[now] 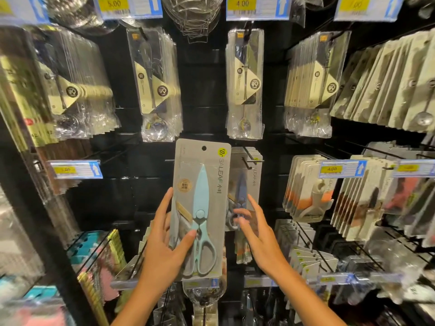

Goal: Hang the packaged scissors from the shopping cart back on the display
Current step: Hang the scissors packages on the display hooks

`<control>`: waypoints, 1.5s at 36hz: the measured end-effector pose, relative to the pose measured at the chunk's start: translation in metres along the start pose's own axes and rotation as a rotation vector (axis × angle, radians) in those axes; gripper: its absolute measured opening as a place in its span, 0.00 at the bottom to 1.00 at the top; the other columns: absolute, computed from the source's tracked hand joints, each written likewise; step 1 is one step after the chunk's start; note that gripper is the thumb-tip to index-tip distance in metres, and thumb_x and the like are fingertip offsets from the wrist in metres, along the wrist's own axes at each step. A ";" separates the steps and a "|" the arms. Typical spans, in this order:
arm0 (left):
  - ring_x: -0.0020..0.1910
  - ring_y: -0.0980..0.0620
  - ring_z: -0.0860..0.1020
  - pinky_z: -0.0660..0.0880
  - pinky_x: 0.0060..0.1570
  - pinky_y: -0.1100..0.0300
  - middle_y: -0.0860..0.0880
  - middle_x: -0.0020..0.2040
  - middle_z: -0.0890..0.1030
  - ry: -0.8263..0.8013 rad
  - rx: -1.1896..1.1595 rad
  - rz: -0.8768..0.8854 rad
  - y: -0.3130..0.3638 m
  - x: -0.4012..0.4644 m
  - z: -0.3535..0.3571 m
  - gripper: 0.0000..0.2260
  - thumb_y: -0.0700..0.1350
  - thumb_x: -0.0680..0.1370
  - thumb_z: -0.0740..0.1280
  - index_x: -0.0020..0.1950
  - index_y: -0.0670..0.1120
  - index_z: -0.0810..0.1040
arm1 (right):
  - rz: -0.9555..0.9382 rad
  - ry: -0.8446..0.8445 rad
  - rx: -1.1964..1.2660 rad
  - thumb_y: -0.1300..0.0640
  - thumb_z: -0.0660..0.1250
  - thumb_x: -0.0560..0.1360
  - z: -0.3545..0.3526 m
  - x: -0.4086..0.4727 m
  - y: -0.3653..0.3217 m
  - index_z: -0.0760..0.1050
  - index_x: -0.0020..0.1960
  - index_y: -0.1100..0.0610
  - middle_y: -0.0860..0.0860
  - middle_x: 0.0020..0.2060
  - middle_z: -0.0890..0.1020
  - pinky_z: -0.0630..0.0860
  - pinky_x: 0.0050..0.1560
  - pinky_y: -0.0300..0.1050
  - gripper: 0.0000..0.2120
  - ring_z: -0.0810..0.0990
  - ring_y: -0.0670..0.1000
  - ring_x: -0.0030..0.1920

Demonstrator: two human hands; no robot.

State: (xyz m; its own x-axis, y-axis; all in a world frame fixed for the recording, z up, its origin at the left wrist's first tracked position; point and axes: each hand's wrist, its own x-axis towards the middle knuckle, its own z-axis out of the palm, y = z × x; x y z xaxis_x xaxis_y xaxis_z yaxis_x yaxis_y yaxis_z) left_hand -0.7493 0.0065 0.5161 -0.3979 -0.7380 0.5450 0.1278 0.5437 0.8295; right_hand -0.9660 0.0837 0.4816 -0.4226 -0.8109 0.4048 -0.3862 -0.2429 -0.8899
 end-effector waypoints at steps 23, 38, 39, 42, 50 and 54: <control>0.67 0.60 0.76 0.77 0.64 0.53 0.61 0.71 0.73 -0.242 -0.001 -0.134 -0.022 -0.013 0.030 0.48 0.45 0.73 0.77 0.77 0.73 0.47 | 0.018 0.007 -0.067 0.60 0.64 0.82 -0.006 -0.042 -0.006 0.58 0.76 0.29 0.34 0.59 0.82 0.80 0.63 0.47 0.34 0.82 0.41 0.60; 0.65 0.61 0.77 0.79 0.60 0.60 0.58 0.72 0.72 -0.361 0.002 -0.123 -0.018 0.014 0.078 0.49 0.43 0.74 0.77 0.76 0.73 0.45 | 0.045 0.109 -0.156 0.62 0.63 0.82 -0.053 -0.037 -0.002 0.57 0.79 0.40 0.36 0.55 0.84 0.79 0.53 0.33 0.32 0.83 0.41 0.56; 0.65 0.61 0.77 0.79 0.60 0.60 0.58 0.72 0.73 -0.363 0.004 -0.127 -0.019 0.015 0.079 0.50 0.44 0.74 0.77 0.76 0.73 0.45 | 0.044 0.112 -0.157 0.62 0.63 0.82 -0.055 -0.036 -0.002 0.57 0.79 0.40 0.36 0.55 0.84 0.79 0.54 0.34 0.32 0.83 0.41 0.56; 0.64 0.61 0.77 0.78 0.62 0.58 0.58 0.71 0.73 -0.375 0.000 -0.139 -0.020 0.016 0.083 0.50 0.45 0.73 0.78 0.76 0.73 0.44 | 0.044 0.118 -0.155 0.63 0.62 0.83 -0.058 -0.036 0.000 0.58 0.79 0.41 0.37 0.56 0.84 0.79 0.56 0.36 0.31 0.83 0.42 0.57; 0.60 0.59 0.81 0.80 0.58 0.59 0.57 0.67 0.78 -0.403 -0.009 -0.165 -0.037 0.021 0.085 0.51 0.43 0.73 0.77 0.77 0.72 0.42 | 0.040 0.026 -0.204 0.59 0.60 0.84 -0.060 -0.029 0.005 0.53 0.79 0.36 0.36 0.56 0.83 0.81 0.57 0.46 0.31 0.83 0.43 0.56; 0.63 0.59 0.79 0.79 0.60 0.59 0.56 0.70 0.74 -0.430 0.014 -0.162 -0.044 0.030 0.086 0.49 0.45 0.75 0.76 0.77 0.72 0.41 | 0.078 -0.053 -0.232 0.53 0.61 0.84 -0.059 -0.018 0.016 0.43 0.77 0.27 0.35 0.59 0.80 0.81 0.59 0.55 0.36 0.84 0.45 0.54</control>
State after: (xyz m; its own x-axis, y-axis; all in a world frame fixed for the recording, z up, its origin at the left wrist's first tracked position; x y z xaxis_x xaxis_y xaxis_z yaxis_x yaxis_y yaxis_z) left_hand -0.8448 -0.0054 0.4861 -0.7530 -0.5826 0.3060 0.0215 0.4429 0.8963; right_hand -1.0128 0.1257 0.4721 -0.4170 -0.8507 0.3201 -0.5345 -0.0553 -0.8434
